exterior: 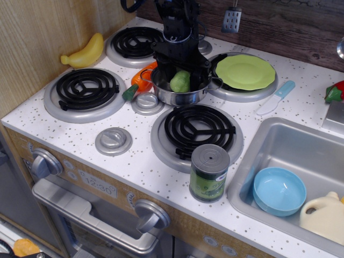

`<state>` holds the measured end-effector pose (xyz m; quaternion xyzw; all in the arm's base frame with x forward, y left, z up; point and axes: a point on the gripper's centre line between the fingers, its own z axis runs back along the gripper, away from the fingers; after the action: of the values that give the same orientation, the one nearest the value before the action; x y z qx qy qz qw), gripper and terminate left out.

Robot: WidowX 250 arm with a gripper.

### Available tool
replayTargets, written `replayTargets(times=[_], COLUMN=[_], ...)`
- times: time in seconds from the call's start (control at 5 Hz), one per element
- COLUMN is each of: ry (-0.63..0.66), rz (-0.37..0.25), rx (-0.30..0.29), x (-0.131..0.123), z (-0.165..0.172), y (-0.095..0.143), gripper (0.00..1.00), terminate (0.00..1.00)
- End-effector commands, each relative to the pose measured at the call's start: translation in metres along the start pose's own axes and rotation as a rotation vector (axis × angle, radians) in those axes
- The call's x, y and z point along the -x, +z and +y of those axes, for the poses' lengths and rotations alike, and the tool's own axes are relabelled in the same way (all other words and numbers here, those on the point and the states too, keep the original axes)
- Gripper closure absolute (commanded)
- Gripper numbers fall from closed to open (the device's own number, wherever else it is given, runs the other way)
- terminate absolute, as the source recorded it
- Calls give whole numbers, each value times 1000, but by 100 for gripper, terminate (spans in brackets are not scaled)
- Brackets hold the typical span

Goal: Take broccoli out of pan

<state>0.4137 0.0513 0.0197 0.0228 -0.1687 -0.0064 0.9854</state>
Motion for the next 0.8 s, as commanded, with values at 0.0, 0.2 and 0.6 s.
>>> replayTargets(times=[0.0, 0.2, 0.6], ry=[6, 24, 4], rz=[-37, -5, 49], rx=[8, -15, -88], x=[-7, -8, -11], z=[7, 5, 12], y=[5, 19, 75], gripper=[100, 100, 100], terminate=[0, 0, 0])
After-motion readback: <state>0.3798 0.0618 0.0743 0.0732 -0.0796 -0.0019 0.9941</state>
